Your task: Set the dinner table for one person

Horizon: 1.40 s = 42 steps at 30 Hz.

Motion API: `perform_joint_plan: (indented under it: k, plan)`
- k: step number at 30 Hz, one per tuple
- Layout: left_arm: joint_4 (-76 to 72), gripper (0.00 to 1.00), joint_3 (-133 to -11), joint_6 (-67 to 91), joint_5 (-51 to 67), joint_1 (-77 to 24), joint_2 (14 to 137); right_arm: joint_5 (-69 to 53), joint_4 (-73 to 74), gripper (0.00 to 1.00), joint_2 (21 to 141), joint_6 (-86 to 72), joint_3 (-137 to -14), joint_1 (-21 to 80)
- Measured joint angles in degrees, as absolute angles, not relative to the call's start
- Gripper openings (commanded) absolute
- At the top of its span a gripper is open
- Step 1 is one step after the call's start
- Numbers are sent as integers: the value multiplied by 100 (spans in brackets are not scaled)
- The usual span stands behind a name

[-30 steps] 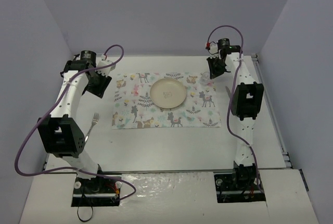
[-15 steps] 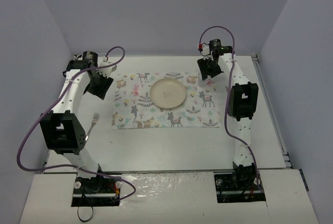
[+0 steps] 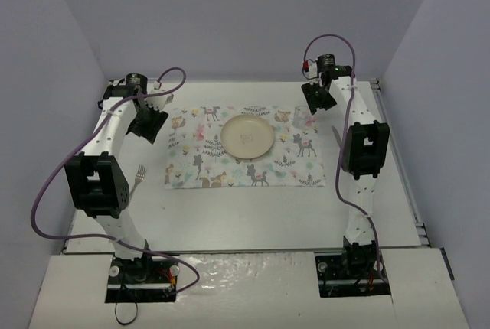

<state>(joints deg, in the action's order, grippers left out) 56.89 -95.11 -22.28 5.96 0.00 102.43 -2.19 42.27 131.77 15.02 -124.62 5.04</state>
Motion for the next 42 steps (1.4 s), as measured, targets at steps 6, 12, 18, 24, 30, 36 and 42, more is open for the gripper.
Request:
perform_joint_plan:
  k: [6,12,18,24,30,36,42]
  plan:
    - [5357,48,-8962,-2150,382,396,10037,-97,3883,54,11485,1605,-10573,-322]
    - [5214,47,-8281,-2052,285,580,9589,-196,4073,54,10911,1612,-8893,-571]
    - [4986,47,-7804,-1906,366,574,9345,-452,4086,55,10954,1457,-8283,-358]
    - [4897,47,-7505,-1879,301,574,9334,-435,3868,54,10971,1343,-8217,-372]
    - [4738,47,-7123,-1892,181,574,9102,-266,3633,54,11253,1326,-8217,-377]
    - [4714,47,-6839,-1895,91,638,8612,-53,3455,55,11706,1328,-8322,-387]
    - [4654,47,-6626,-1885,127,681,8289,5,3504,52,12035,1339,-8800,-413]
